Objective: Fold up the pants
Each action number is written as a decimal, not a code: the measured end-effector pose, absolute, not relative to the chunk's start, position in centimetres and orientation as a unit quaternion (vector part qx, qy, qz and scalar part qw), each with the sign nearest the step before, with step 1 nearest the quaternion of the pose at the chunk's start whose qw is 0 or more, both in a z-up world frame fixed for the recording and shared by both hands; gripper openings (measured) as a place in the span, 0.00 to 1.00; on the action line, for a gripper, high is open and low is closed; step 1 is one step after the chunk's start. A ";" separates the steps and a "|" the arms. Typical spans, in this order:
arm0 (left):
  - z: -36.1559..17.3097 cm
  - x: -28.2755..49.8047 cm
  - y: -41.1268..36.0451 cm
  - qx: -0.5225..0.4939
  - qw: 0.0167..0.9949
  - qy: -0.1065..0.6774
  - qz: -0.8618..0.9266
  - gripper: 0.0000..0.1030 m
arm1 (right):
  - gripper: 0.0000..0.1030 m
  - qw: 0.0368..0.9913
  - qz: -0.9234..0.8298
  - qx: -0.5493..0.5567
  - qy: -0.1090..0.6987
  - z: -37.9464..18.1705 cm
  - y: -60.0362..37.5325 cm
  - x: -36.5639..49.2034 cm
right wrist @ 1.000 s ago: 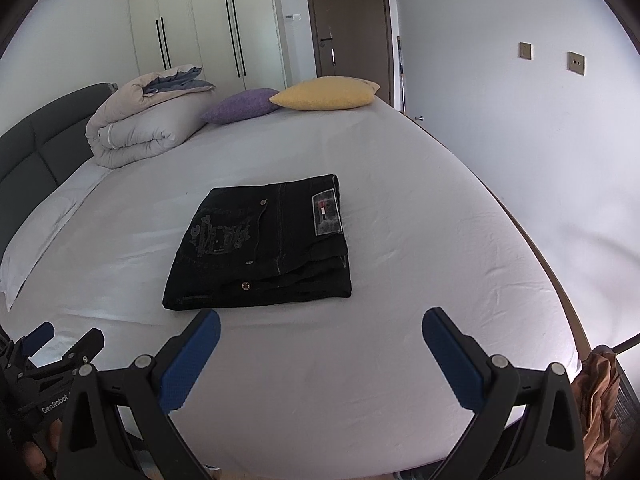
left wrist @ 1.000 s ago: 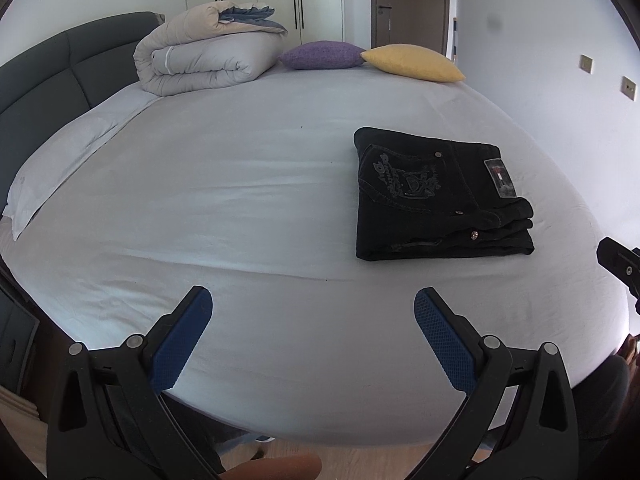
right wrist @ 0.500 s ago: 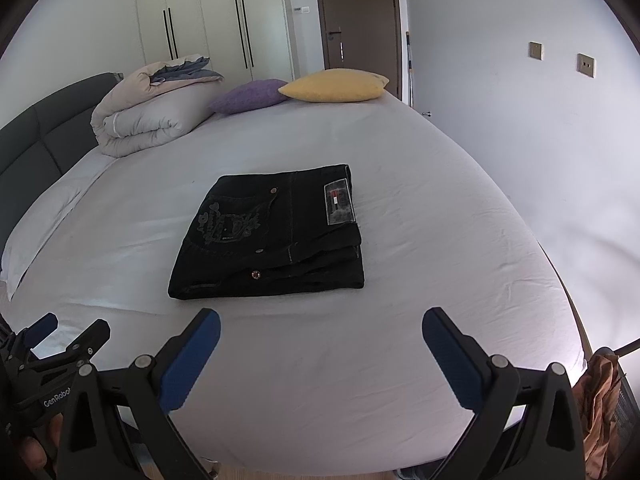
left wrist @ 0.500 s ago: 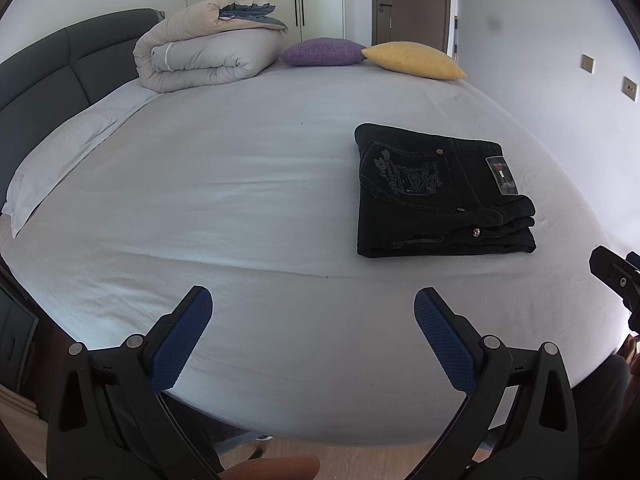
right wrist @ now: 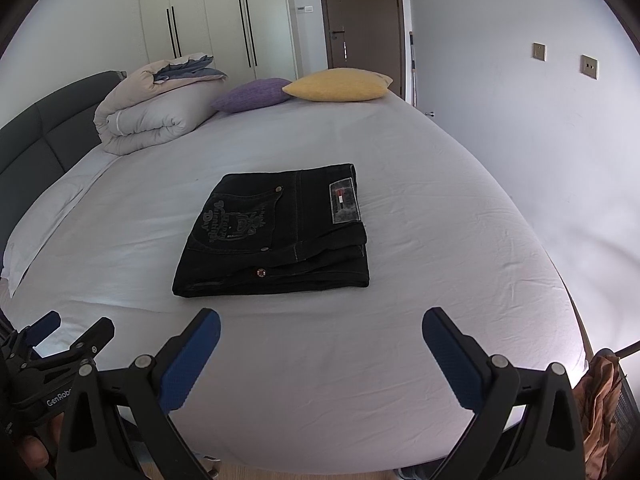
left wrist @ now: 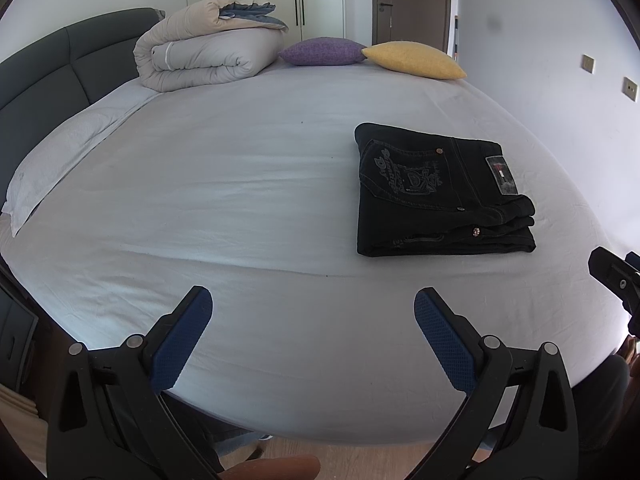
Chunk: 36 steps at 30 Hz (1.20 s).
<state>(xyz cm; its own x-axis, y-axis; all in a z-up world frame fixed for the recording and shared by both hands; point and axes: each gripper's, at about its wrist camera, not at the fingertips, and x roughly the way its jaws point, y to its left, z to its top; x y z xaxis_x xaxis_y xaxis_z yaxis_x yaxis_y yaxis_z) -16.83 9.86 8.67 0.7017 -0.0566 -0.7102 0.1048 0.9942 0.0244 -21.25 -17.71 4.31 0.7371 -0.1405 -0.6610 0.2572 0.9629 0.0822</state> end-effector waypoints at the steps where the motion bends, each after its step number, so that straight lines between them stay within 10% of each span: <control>1: 8.7 -16.8 9.9 0.031 0.922 0.384 -0.043 1.00 | 1.00 0.928 -0.107 0.084 0.346 4.3 -17.7 -21.2; 36: 8.2 -17.2 9.1 0.029 0.920 0.388 -0.045 1.00 | 1.00 0.929 -0.099 0.078 0.347 4.5 -17.1 -21.6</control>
